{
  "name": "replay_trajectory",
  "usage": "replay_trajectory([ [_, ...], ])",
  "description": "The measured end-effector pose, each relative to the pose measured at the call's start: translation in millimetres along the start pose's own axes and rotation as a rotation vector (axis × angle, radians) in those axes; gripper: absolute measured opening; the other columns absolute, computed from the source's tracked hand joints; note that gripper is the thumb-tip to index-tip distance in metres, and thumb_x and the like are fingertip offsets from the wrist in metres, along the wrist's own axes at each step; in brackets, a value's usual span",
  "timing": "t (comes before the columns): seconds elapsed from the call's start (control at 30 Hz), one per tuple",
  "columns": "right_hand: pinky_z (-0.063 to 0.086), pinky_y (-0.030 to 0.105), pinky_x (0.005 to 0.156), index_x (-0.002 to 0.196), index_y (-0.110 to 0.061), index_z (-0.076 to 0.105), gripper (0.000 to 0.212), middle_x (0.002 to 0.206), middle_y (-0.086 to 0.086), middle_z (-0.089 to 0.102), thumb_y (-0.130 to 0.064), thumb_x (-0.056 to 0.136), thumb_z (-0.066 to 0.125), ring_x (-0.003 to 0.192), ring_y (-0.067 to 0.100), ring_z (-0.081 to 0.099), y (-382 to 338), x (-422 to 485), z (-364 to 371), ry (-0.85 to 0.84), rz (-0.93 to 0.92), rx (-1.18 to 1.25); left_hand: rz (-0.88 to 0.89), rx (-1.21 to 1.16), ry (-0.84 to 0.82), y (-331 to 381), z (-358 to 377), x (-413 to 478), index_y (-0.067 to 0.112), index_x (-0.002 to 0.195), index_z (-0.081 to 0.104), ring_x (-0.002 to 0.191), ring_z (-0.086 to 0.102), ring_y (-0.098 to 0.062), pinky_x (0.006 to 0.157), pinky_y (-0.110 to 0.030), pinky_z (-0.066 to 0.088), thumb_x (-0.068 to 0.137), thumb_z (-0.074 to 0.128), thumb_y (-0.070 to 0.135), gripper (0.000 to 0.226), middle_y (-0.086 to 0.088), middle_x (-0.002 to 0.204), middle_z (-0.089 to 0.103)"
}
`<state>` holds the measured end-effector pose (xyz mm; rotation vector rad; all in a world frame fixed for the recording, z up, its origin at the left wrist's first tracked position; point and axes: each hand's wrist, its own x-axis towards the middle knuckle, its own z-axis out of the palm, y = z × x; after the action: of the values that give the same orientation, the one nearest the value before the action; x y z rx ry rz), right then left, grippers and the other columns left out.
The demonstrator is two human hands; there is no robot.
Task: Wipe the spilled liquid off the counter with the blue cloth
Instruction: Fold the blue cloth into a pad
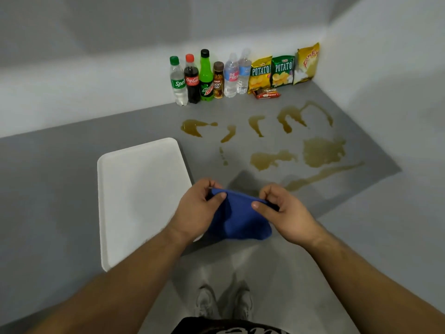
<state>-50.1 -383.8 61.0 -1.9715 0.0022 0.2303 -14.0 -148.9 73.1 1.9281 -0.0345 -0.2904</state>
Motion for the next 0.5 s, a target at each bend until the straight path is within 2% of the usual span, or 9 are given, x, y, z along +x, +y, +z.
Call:
replay_trajectory([
  [0.03, 0.051, 0.024, 0.075, 0.097, -0.034, 0.06, 0.014, 0.09, -0.011, 0.073, -0.027, 0.097, 0.072, 0.082, 0.005, 0.066, 6, -2, -6, -0.049, 0.011, -0.006, -0.013, 0.022, -0.016, -5, 7, -2, 0.026, 0.091, 0.062, 0.083, 0.063, -0.018, 0.077, -0.036, 0.052, 0.099, 0.061, 0.023, 0.008, 0.001, 0.088, 0.069],
  [0.1, 0.053, 0.022, 0.084, 0.11, -0.041, 0.062, 0.024, 0.109, -0.017, 0.073, -0.022, 0.097, 0.07, 0.101, 0.002, 0.068, 15, -2, -17, -0.13, 0.007, -0.082, -0.026, 0.041, -0.022, -13, 21, -5, 0.028, 0.088, 0.058, 0.077, 0.06, -0.018, 0.071, -0.036, 0.049, 0.1, 0.06, 0.023, 0.013, 0.0, 0.083, 0.066],
  [0.23, 0.047, 0.006, 0.082, 0.104, -0.057, 0.062, 0.037, 0.11, -0.032, 0.067, -0.021, 0.098, 0.068, 0.106, -0.01, 0.061, 24, 11, -31, -0.179, -0.009, -0.27, -0.045, 0.065, 0.024, -28, 34, -7, 0.03, 0.09, 0.059, 0.079, 0.064, -0.021, 0.076, -0.045, 0.056, 0.096, 0.064, 0.023, 0.01, 0.0, 0.085, 0.068],
  [0.33, 0.044, 0.004, 0.078, 0.105, -0.054, 0.06, 0.033, 0.101, -0.027, 0.067, -0.025, 0.095, 0.073, 0.098, -0.015, 0.059, 26, 36, -33, -0.114, -0.026, -0.364, -0.143, -0.057, 0.049, -35, 35, -1, 0.027, 0.093, 0.062, 0.091, 0.069, -0.035, 0.082, -0.06, 0.058, 0.091, 0.067, 0.021, 0.009, -0.009, 0.094, 0.07],
  [0.4, 0.046, 0.007, 0.079, 0.108, -0.045, 0.064, 0.027, 0.097, -0.024, 0.068, -0.026, 0.093, 0.075, 0.093, -0.009, 0.063, 26, 61, -27, -0.067, -0.056, -0.396, -0.19, -0.073, 0.09, -40, 33, 12, 0.025, 0.093, 0.062, 0.094, 0.068, -0.038, 0.083, -0.062, 0.057, 0.09, 0.068, 0.017, 0.01, -0.01, 0.096, 0.07],
  [0.5, 0.052, 0.026, 0.083, 0.111, -0.033, 0.067, 0.017, 0.1, -0.015, 0.072, -0.03, 0.095, 0.072, 0.091, 0.007, 0.066, 34, 98, -8, -0.039, -0.005, -0.489, -0.202, 0.066, 0.119, -46, 26, 36, 0.027, 0.093, 0.062, 0.084, 0.069, -0.027, 0.08, -0.053, 0.061, 0.09, 0.067, 0.012, 0.016, 0.0, 0.092, 0.07],
])
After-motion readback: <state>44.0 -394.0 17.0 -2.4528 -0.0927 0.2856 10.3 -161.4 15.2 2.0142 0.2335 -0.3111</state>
